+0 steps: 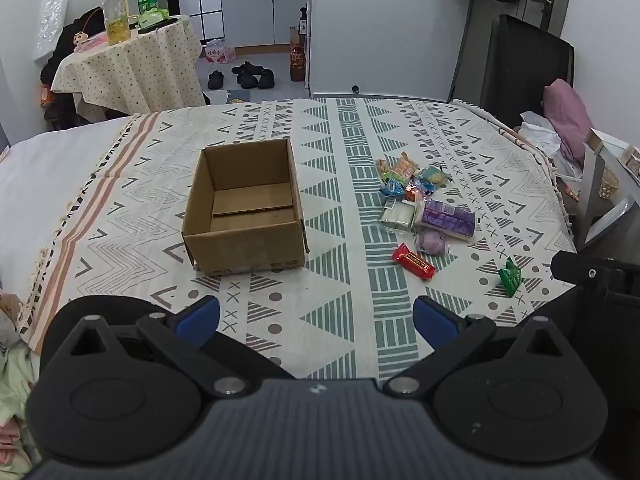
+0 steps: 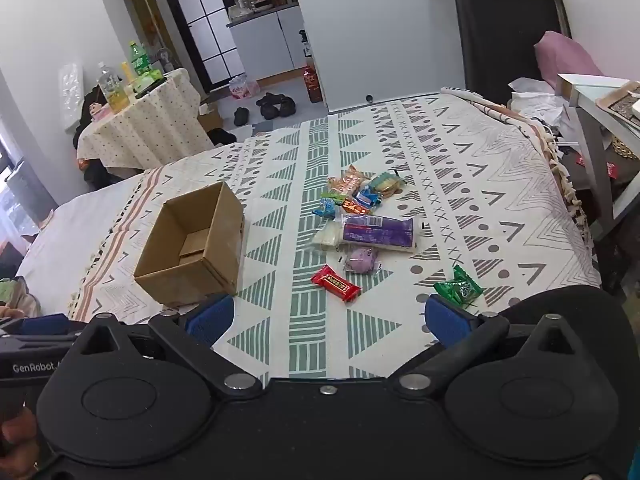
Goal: Organize snacks
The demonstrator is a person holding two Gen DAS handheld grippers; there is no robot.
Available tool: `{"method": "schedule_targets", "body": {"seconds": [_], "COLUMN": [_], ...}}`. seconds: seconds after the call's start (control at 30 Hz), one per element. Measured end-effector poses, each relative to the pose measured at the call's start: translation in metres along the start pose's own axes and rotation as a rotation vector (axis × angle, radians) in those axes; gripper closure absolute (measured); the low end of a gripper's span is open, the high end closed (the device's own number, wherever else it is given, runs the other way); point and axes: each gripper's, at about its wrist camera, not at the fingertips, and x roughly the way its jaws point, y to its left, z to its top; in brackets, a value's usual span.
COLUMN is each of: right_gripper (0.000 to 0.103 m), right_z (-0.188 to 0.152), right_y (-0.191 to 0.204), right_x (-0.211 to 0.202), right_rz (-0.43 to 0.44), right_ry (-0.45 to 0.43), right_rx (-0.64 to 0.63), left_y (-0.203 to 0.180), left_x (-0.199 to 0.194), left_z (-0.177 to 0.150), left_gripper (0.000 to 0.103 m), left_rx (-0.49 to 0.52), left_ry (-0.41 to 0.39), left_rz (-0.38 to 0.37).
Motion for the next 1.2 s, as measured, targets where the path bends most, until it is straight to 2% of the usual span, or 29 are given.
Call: {"method": "schedule_targets", "body": {"seconds": [0.7, 1.2], "right_gripper": [0.000, 0.000], "right_z": [-0.003, -0.003], "right_y": [0.008, 0.009], "right_x": [-0.003, -0.009], "right_rz": [-0.043, -0.039], "right_ry": [0.018, 0.012], "right_rx": [-0.025, -0.035], "left_y": [0.010, 0.008], "left_x": [-0.007, -0.013], "left_z": [0.004, 0.004], "left_gripper": [0.001, 0.001], "left_rx": [-0.027, -0.025], "left_ry": [0.000, -0.012], "left_rz": [0.000, -0.001]}}
